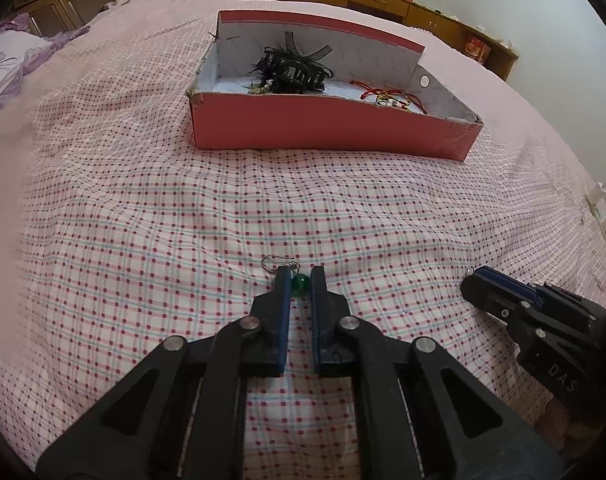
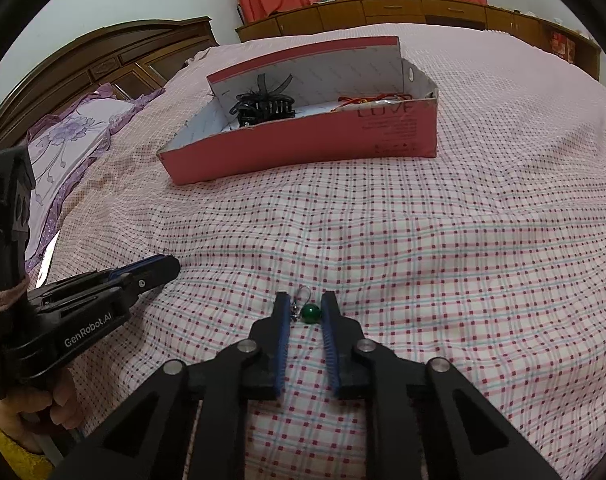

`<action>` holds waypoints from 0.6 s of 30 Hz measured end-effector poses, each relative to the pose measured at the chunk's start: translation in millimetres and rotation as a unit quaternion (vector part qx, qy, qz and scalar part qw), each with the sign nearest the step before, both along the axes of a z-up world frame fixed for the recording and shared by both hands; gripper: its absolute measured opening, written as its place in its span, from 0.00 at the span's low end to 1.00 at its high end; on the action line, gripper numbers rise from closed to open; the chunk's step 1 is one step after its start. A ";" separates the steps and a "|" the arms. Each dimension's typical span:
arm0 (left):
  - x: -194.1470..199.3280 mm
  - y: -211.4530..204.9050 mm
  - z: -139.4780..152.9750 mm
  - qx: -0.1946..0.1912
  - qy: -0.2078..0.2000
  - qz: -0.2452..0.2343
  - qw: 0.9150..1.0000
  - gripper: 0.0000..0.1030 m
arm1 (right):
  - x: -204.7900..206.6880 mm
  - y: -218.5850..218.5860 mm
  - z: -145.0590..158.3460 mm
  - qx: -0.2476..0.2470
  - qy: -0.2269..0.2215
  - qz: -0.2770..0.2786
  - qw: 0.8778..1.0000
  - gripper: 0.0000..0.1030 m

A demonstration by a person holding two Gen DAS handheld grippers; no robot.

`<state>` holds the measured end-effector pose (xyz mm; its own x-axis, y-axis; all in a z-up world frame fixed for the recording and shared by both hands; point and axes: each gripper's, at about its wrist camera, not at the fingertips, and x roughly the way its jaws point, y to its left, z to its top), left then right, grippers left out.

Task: Organize jewelry
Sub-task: 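Grasp a green-bead earring with the left gripper while the right grasps the other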

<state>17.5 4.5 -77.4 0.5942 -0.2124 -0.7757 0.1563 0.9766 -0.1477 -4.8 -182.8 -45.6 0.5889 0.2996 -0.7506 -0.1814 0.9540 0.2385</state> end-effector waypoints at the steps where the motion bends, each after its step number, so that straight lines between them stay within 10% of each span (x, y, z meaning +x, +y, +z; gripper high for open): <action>1: -0.7 0.6 0.3 0.000 -0.001 0.000 1.000 0.00 | -0.4 -0.1 -0.1 0.001 -0.001 0.000 1.000 0.17; 18: -13.2 -0.1 26.5 -0.020 -0.077 0.002 0.997 0.00 | -4.9 -6.1 17.1 -0.013 -0.057 0.000 0.998 0.17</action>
